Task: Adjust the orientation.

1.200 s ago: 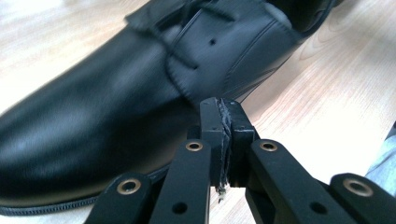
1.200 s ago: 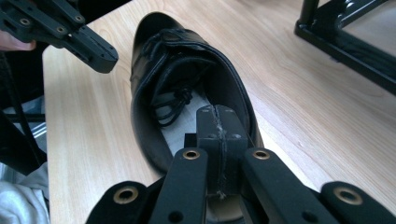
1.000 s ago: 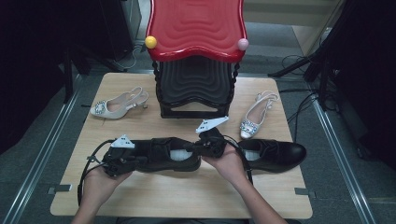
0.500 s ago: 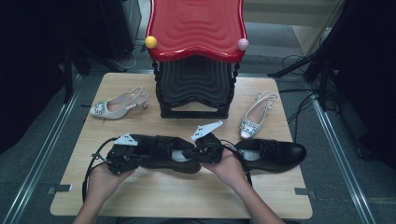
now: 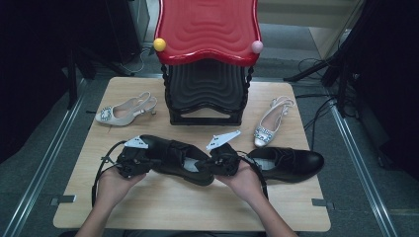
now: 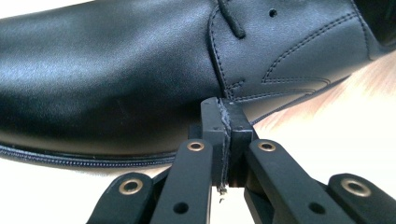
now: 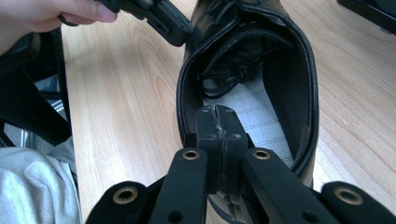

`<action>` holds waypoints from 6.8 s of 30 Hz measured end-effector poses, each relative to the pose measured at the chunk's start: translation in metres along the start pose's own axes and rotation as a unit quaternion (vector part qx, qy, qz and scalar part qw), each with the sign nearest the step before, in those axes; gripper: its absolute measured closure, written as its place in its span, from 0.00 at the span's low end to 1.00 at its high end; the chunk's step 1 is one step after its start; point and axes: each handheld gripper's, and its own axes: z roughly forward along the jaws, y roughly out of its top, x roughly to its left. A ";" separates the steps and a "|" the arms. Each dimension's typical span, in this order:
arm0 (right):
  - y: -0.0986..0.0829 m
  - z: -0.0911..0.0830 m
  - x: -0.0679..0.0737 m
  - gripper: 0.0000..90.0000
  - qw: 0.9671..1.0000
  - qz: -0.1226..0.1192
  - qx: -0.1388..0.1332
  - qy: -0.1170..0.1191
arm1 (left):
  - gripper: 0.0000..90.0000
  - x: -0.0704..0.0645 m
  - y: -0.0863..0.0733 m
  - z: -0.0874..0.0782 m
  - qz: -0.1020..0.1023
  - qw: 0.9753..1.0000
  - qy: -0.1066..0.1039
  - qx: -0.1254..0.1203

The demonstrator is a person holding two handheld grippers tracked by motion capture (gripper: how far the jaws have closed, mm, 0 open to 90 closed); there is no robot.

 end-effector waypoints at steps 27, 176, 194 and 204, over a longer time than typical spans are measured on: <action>-0.014 -0.010 -0.032 1.00 0.994 0.054 -0.040 -0.081 | 1.00 0.003 0.001 0.009 -0.003 1.000 -0.008 -0.005; -0.060 -0.076 -0.035 0.75 0.986 0.112 -0.058 -0.107 | 0.52 -0.003 0.002 0.020 0.029 0.998 -0.051 0.019; -0.073 -0.117 -0.034 0.75 0.975 0.142 -0.077 -0.154 | 0.51 -0.003 0.009 0.028 0.030 0.998 -0.054 0.027; -0.077 -0.092 -0.047 0.73 0.975 0.165 -0.030 -0.144 | 0.51 -0.004 0.009 0.029 0.034 0.997 -0.054 0.034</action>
